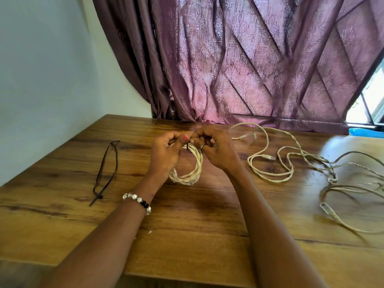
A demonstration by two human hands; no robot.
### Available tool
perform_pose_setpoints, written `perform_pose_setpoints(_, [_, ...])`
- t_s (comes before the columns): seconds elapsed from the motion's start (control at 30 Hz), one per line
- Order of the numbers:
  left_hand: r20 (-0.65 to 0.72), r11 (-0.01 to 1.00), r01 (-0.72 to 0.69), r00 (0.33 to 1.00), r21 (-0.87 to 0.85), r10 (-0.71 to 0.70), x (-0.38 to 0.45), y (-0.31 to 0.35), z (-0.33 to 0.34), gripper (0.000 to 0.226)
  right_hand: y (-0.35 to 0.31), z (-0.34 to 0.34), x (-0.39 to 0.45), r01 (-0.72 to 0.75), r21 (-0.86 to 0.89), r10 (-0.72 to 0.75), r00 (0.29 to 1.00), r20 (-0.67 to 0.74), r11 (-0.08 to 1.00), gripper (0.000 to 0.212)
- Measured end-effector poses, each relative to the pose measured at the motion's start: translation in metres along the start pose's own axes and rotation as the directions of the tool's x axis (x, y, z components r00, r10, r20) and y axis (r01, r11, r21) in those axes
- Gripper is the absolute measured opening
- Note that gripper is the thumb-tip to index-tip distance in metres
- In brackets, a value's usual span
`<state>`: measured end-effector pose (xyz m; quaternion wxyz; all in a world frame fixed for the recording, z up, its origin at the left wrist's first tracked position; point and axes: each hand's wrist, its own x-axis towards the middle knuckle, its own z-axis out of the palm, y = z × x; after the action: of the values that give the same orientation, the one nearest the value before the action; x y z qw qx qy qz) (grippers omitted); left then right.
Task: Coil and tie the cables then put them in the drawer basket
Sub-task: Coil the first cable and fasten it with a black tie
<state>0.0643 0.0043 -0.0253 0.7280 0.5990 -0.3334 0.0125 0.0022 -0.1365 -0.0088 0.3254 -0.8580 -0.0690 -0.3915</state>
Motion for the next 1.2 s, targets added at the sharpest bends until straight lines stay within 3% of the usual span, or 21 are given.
perform_pose_setpoints(0.17, [0.006,1.0,0.024,1.0,-0.004,-0.024,-0.002,0.008,0.002,0.002,-0.002,0.0,0.0,-0.014,-0.035,0.014,1.0,-0.022,0.999,0.003])
perform_pose_setpoints(0.3, [0.037,0.999,0.046,0.998,-0.029,-0.045,-0.003,0.013,0.001,0.009,-0.001,-0.001,-0.001,0.0,-0.043,0.0,1.0,-0.013,0.999,0.006])
perform_pose_setpoints(0.63, [0.029,0.998,0.062,0.998,-0.026,-0.061,-0.002,0.011,0.0,0.021,0.002,-0.007,-0.001,-0.118,0.18,0.118,0.993,0.009,0.977,0.014])
perform_pose_setpoints(1.2, [0.053,0.98,0.136,0.99,-0.147,-0.129,-0.003,0.009,-0.002,0.014,-0.002,-0.014,-0.001,-0.053,0.126,0.051,0.999,0.013,0.991,0.014])
